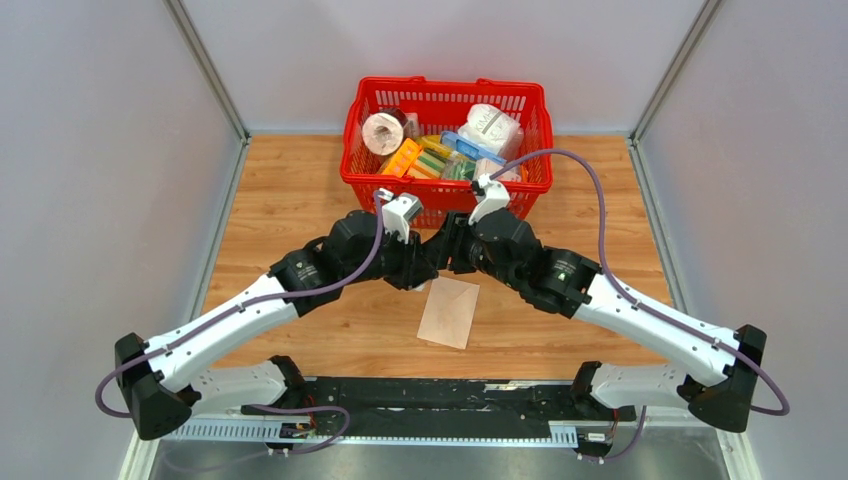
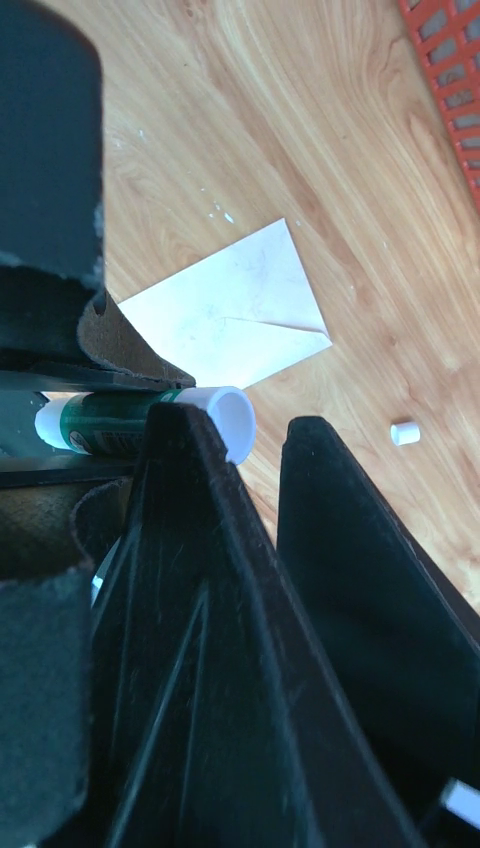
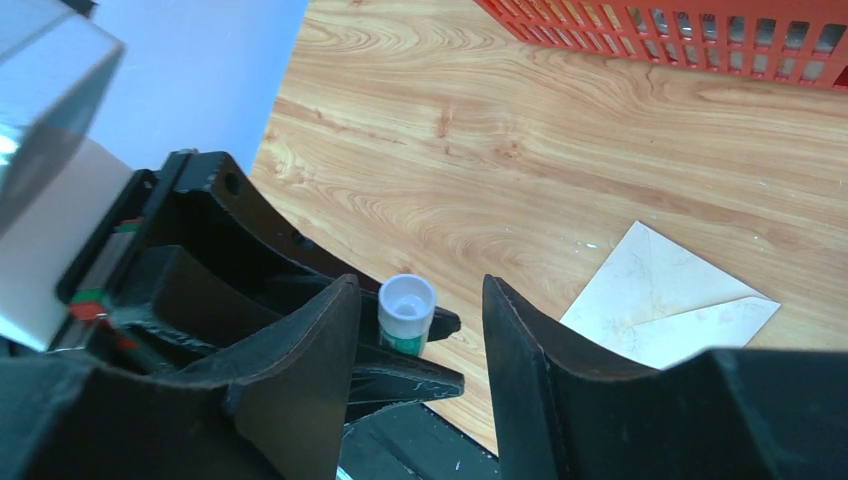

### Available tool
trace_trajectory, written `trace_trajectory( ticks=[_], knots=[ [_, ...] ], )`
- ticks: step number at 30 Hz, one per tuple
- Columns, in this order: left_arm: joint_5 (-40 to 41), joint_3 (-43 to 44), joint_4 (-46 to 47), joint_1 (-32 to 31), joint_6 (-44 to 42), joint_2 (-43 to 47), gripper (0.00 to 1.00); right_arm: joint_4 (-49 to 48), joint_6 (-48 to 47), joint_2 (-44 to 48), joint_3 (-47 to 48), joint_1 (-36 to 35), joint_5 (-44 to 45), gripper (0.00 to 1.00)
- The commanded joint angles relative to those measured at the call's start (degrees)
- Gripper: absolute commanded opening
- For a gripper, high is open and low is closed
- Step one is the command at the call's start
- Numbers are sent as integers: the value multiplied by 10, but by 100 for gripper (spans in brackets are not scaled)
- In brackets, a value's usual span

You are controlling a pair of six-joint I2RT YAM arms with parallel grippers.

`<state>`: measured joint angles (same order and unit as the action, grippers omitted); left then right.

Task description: Place the letter into the envelope and seal it

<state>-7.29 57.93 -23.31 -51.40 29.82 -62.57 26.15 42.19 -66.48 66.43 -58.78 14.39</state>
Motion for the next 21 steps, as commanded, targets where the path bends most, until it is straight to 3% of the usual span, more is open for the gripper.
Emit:
trace_trajectory(
  ticks=[1,9,12,16,21],
  knots=[
    [-7,5,61,-3,-5,30,0,-7,9,-7,23,-12,4,51],
    [-41,-12,94,-2,5,41,0,-15,8,-10,26,-12,8,48],
    [-50,-19,111,-2,10,43,0,-20,6,-14,25,-13,-1,38],
    [-72,-36,147,-2,16,57,0,-35,-11,-4,11,-13,-17,17],
    [-163,-54,199,-2,11,103,0,-64,-106,42,-10,4,-112,9]
  ],
)
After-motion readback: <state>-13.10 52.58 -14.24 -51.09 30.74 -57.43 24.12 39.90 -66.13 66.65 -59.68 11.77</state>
